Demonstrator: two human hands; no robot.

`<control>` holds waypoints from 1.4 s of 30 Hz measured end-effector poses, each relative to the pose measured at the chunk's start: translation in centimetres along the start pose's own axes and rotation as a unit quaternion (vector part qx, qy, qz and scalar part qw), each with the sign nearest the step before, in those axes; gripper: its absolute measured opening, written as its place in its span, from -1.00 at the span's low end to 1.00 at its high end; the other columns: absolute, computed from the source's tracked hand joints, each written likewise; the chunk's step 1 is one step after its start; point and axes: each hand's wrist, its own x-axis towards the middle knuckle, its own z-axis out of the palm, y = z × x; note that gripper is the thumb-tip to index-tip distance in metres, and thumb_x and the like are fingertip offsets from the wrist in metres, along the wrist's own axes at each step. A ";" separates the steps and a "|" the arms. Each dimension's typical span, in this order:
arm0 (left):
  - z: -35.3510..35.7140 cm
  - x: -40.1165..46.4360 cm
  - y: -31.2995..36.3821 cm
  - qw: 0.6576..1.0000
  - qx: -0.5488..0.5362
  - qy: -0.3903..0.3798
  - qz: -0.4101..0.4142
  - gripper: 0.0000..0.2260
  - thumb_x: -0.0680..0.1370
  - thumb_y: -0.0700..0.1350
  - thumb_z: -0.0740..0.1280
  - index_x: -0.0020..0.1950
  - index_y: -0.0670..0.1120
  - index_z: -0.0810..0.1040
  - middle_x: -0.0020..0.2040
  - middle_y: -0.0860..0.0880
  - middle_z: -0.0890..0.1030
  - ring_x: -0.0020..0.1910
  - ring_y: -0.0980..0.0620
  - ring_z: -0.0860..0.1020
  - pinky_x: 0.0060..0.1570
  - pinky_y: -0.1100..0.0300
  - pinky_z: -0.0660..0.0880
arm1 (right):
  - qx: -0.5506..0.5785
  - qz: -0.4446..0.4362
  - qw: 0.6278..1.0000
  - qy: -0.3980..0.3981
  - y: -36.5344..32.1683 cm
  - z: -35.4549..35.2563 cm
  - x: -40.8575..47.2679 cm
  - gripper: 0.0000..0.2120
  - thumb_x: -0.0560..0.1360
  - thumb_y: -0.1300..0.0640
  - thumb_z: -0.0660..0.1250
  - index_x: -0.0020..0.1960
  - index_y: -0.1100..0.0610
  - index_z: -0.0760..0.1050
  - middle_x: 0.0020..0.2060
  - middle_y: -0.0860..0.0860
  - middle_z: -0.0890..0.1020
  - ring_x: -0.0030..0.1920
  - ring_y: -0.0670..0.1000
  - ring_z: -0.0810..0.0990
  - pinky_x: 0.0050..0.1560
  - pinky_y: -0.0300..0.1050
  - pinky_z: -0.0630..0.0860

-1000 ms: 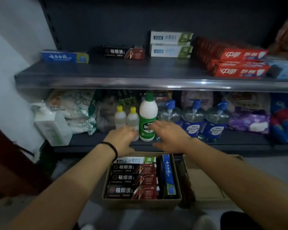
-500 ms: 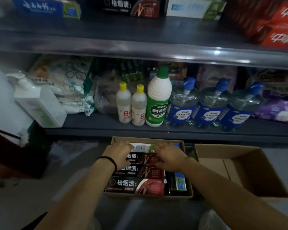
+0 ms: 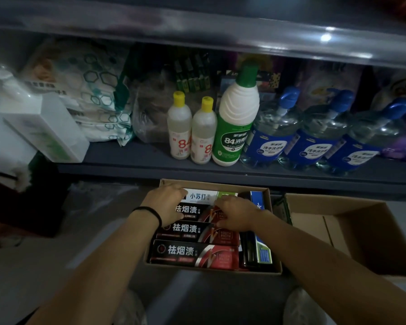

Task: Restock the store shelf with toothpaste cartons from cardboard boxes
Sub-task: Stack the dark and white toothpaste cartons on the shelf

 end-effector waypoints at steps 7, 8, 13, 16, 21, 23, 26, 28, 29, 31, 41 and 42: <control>-0.4 -0.5 0.2 1.000 -0.016 0.015 0.003 -0.57 0.44 0.01 0.42 0.28 -0.01 0.46 0.32 0.04 0.43 0.26 0.00 0.43 0.17 0.06 0.46 | 0.054 0.018 0.998 -0.006 -0.4 -0.4 -0.2 -0.44 0.46 -0.01 0.40 0.34 0.15 0.26 0.23 0.11 0.52 0.20 0.09 0.52 0.12 -0.01 0.51; -0.4 -0.6 0.1 1.000 -0.016 0.014 0.001 -0.56 0.44 0.02 0.42 0.29 -0.01 0.46 0.32 0.03 0.43 0.26 0.00 0.43 0.18 0.05 0.45 | 0.060 0.019 0.998 -0.008 -0.4 -0.4 -0.2 -0.44 0.46 0.00 0.41 0.33 0.15 0.25 0.23 0.12 0.53 0.18 0.09 0.53 0.09 -0.02 0.51; -0.7 -0.9 -0.3 1.000 -0.017 0.019 -0.001 -0.56 0.44 0.01 0.41 0.29 -0.02 0.46 0.32 0.04 0.43 0.27 0.02 0.41 0.19 0.08 0.44 | 0.076 0.024 0.997 -0.018 -0.2 -0.8 0.0 -0.39 0.43 0.03 0.45 0.34 0.16 0.24 0.25 0.11 0.52 0.21 0.09 0.51 0.11 -0.04 0.48; -0.6 -0.8 -0.3 1.000 -0.019 0.019 0.000 -0.56 0.44 0.01 0.42 0.29 -0.01 0.47 0.31 0.04 0.44 0.27 0.02 0.41 0.19 0.07 0.45 | 0.081 0.028 0.996 -0.015 0.0 -0.9 0.1 -0.40 0.41 0.04 0.48 0.32 0.15 0.28 0.25 0.10 0.52 0.21 0.07 0.51 0.13 -0.06 0.46; -0.6 -0.6 -0.4 1.000 -0.012 0.015 0.006 -0.57 0.43 0.02 0.43 0.26 -0.02 0.48 0.29 0.02 0.46 0.25 0.00 0.43 0.17 0.04 0.47 | 0.057 0.025 0.998 -0.017 0.6 -1.3 0.5 -0.40 0.36 -0.03 0.52 0.32 0.12 0.43 0.23 0.07 0.53 0.21 0.07 0.50 0.19 -0.04 0.47; -0.7 -0.6 -0.5 1.000 -0.008 0.014 0.006 -0.57 0.43 0.02 0.43 0.27 -0.02 0.48 0.29 0.02 0.46 0.26 -0.01 0.42 0.18 0.03 0.46 | 0.055 0.029 0.998 -0.018 0.8 -1.8 0.5 -0.47 0.35 -0.02 0.52 0.25 0.10 0.49 0.18 0.04 0.56 0.18 0.06 0.52 0.15 -0.03 0.49; -0.9 -0.7 -0.6 1.000 -0.005 0.015 0.008 -0.55 0.43 0.02 0.43 0.29 -0.01 0.46 0.30 0.02 0.46 0.27 -0.02 0.41 0.20 0.03 0.44 | 0.037 0.038 0.999 -0.008 1.0 -2.3 0.2 -0.53 0.33 0.00 0.53 0.18 0.07 0.52 0.11 0.01 0.58 0.11 0.05 0.54 0.07 -0.05 0.51; -1.1 -0.9 -0.6 1.000 -0.005 0.015 0.010 -0.54 0.42 0.02 0.43 0.30 0.00 0.46 0.29 0.02 0.46 0.26 -0.02 0.41 0.20 0.03 0.44 | 0.010 0.046 0.999 0.011 1.1 -2.6 -0.2 -0.52 0.33 -0.02 0.54 0.19 0.07 0.51 0.10 0.04 0.56 0.11 0.07 0.53 0.08 -0.03 0.50; -1.2 -1.0 -0.6 1.000 -0.006 0.015 0.010 -0.55 0.42 0.02 0.43 0.29 0.01 0.47 0.28 0.02 0.47 0.25 -0.02 0.42 0.19 0.02 0.45 | -0.007 0.050 0.998 0.021 1.2 -2.7 -0.4 -0.49 0.33 -0.04 0.53 0.21 0.08 0.50 0.12 0.05 0.55 0.13 0.09 0.52 0.10 -0.01 0.50; -1.4 -1.2 -0.4 1.000 -0.006 0.015 0.011 -0.56 0.42 0.02 0.42 0.27 0.02 0.48 0.26 0.02 0.48 0.24 -0.01 0.42 0.17 0.02 0.46 | -0.032 0.060 0.997 0.045 1.5 -3.0 -1.1 -0.46 0.33 -0.05 0.53 0.24 0.09 0.47 0.15 0.07 0.53 0.15 0.11 0.52 0.12 0.01 0.50; -0.9 -1.4 2.7 0.999 0.018 -0.037 0.028 -0.51 0.43 -0.01 0.45 0.34 0.00 0.45 0.29 0.01 0.47 0.26 -0.02 0.44 0.19 0.01 0.45 | -0.031 0.117 0.979 0.166 3.0 -5.7 -4.9 -0.62 0.40 0.06 0.44 0.16 0.12 0.45 0.11 0.08 0.54 0.08 0.14 0.55 0.01 0.00 0.50; -0.6 -1.3 3.0 0.998 0.023 -0.045 0.030 -0.52 0.43 -0.01 0.45 0.33 0.00 0.46 0.29 0.00 0.47 0.27 -0.02 0.44 0.20 0.00 0.45 | -0.028 0.123 0.977 0.172 3.2 -5.9 -5.1 -0.62 0.40 0.07 0.44 0.16 0.13 0.45 0.11 0.08 0.54 0.08 0.14 0.55 0.01 0.00 0.49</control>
